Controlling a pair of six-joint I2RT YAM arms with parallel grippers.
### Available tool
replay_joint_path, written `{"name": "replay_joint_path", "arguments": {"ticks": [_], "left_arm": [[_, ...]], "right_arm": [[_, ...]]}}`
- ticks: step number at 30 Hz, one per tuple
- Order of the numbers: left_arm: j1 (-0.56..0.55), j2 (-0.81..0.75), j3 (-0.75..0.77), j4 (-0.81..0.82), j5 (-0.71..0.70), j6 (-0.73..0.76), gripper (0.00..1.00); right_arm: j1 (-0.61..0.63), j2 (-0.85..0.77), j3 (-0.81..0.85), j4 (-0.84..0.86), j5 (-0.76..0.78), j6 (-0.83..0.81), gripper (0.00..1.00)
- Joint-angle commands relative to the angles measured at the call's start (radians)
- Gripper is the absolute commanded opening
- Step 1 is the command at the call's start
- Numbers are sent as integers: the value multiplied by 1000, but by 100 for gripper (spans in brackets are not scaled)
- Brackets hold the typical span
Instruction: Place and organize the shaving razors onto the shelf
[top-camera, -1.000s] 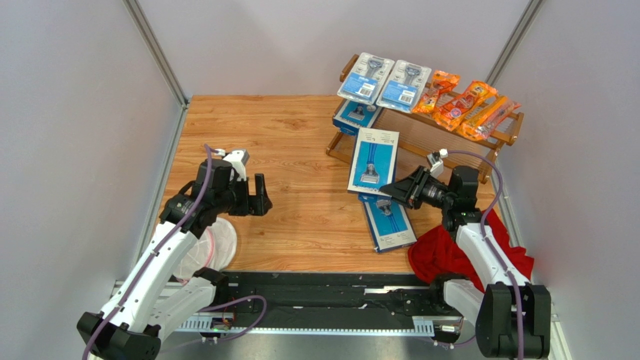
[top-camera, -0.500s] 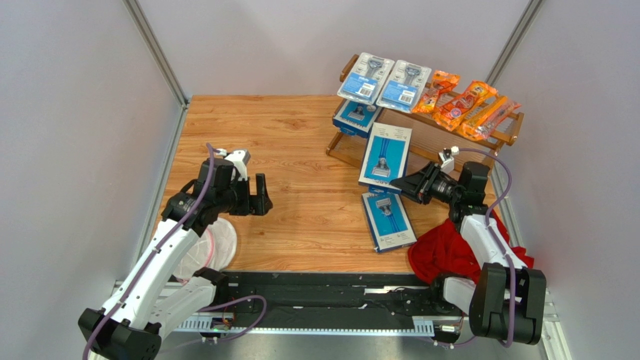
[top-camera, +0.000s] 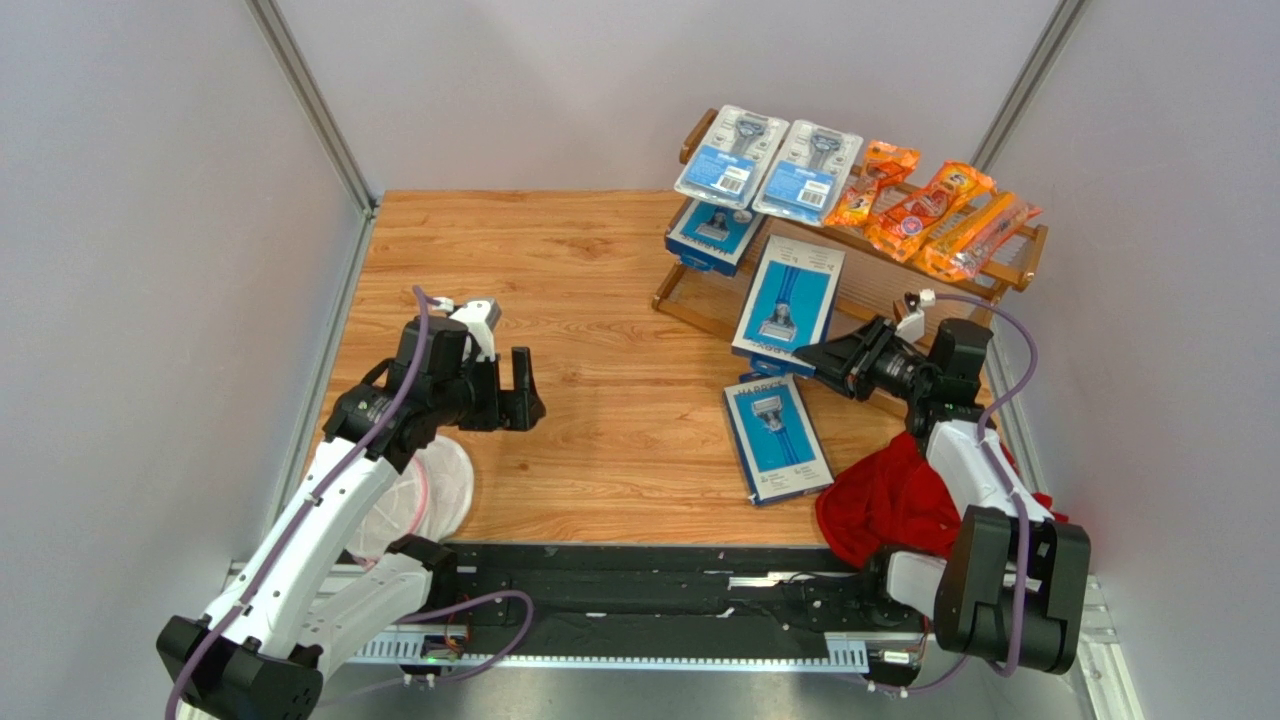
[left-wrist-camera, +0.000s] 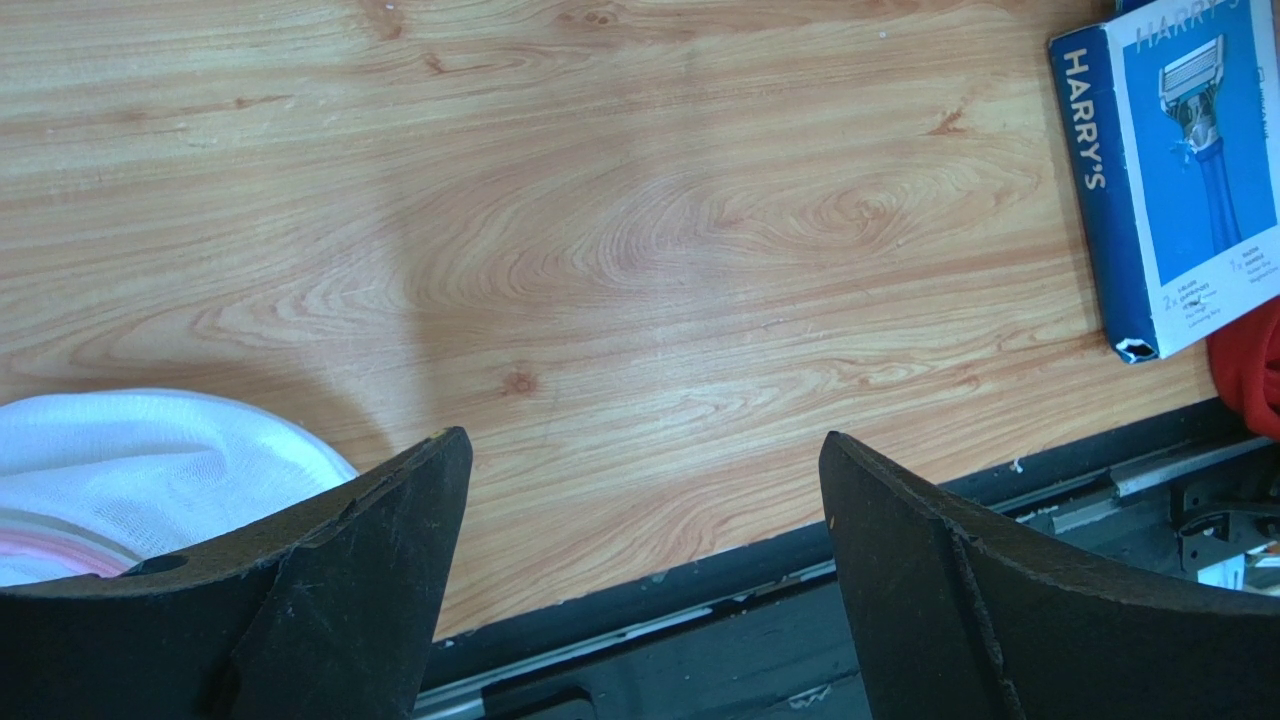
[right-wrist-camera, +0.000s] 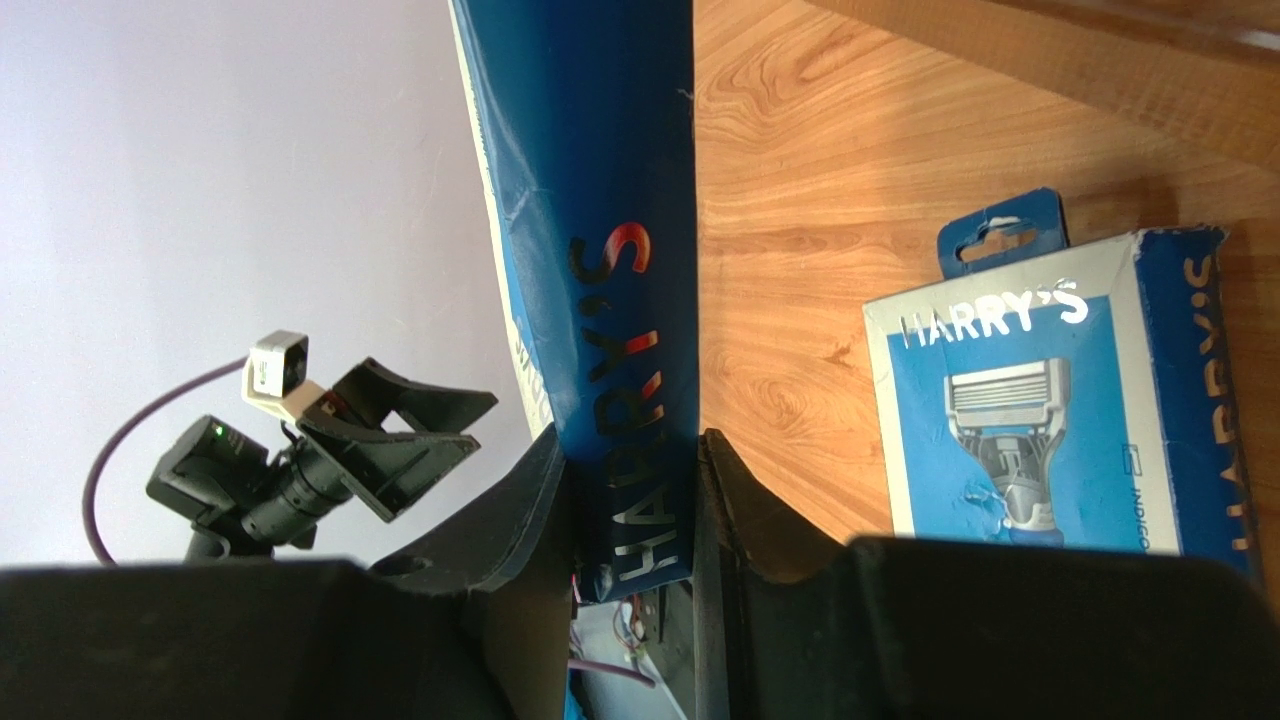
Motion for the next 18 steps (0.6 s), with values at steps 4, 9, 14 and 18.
{"name": "replay_joint_path", "arguments": {"ticks": [4, 9, 14, 18], "left_arm": [[-3, 3, -2, 28, 11, 18, 95], [-3, 5, -3, 28, 13, 19, 95], [-3, 5, -3, 30, 16, 19, 95], [-3, 6, -5, 30, 17, 18, 95]], "right_arm": [[-8, 41, 99, 92, 38, 29, 0], [-8, 80, 142, 95, 64, 35, 0], [-8, 136, 168, 132, 67, 60, 0], [-8, 166, 165, 176, 78, 91, 0]]}}
